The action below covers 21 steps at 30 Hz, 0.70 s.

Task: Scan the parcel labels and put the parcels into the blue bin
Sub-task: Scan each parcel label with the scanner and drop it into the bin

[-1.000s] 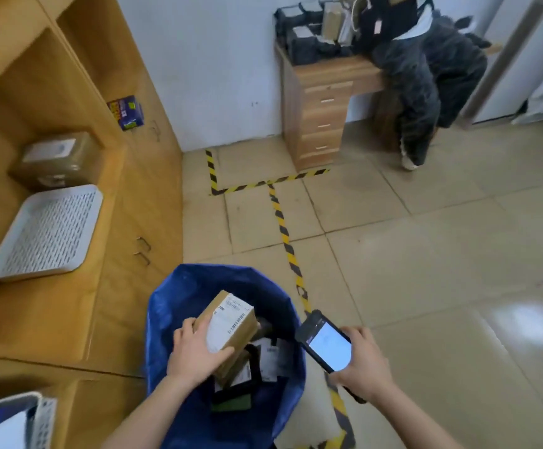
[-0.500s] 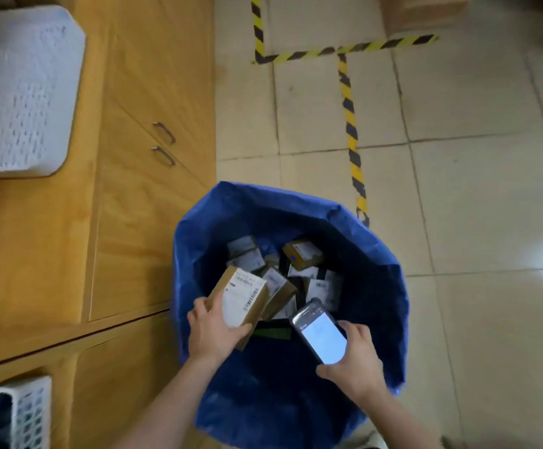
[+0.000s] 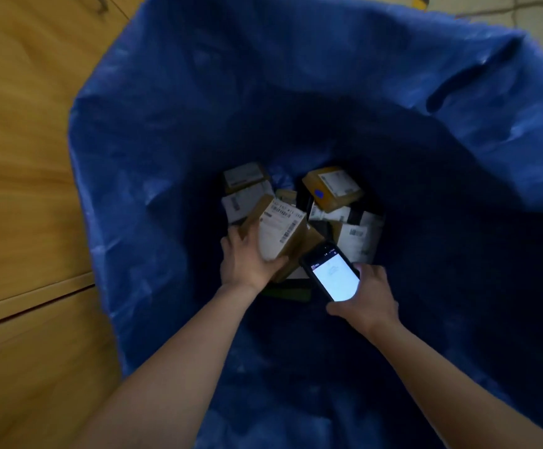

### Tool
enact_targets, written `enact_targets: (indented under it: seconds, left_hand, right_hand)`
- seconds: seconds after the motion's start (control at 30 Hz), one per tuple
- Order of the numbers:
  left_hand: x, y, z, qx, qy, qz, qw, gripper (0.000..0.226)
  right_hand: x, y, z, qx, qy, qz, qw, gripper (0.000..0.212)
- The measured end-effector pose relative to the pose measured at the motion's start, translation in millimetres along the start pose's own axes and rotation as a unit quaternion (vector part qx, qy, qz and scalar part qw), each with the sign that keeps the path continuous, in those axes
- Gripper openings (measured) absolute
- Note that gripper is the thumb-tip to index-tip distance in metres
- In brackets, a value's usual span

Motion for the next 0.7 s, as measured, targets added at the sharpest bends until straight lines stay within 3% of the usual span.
enact_targets:
  seconds: [0.3,0.7]
  left_hand:
    - [-2,-12,6,0.001,0.068,0.015,0.998,0.095]
    - [-100,-39,-76,0.056,0.004,0.075,0.996,0.070]
  right_hand:
    - [-8,-1,-1,0.011,-0.006,-0.008,1.000,0.093]
    - [-74,18,-116,-0.025,-0.053,0.077,0.995,0.089]
Point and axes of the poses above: each hand's wrist, its own z-axis towards the middle knuckle, its own x-axis out of the palm, y = z × x, the point moved 7 cm from there along z, towards the middle knuckle, and after that the axes turned 8 degrees about z, right-handed, at the moved point
